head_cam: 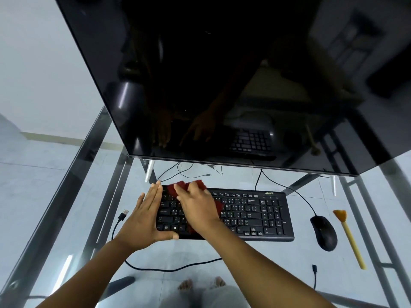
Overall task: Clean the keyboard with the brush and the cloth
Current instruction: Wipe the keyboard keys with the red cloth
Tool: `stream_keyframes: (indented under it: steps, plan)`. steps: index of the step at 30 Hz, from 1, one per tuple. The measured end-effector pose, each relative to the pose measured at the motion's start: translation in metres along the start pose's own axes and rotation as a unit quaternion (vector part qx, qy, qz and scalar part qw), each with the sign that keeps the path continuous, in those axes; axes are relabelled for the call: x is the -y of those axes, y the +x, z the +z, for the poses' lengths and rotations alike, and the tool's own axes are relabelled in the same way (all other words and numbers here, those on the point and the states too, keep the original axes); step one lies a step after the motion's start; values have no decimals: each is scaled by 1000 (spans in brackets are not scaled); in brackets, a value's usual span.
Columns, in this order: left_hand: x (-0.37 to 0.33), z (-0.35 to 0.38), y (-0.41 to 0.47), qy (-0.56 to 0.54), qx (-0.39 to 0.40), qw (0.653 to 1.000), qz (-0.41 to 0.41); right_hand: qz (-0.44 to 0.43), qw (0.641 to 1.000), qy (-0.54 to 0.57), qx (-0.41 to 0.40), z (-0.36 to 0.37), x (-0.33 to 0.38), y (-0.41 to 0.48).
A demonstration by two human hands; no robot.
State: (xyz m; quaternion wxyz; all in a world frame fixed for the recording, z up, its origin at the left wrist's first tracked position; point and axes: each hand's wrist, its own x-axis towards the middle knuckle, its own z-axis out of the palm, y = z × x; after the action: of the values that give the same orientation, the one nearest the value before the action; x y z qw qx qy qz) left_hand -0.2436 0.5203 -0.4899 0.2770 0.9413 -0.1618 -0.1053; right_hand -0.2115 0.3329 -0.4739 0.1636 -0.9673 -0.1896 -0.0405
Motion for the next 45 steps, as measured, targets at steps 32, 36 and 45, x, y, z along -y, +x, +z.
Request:
stream_keyframes:
  steps: [32,36,45]
  plan:
    - [7,5,1,26,2,1000,13,67,997,-37,6,-37,-72,-68]
    - [7,3,0,84,0,996,28,-35,996,-74,18,-24,-47,-78]
    - [-67,13,26,181,-28,974,137,96,990,-100,-2,-52,-99,-80]
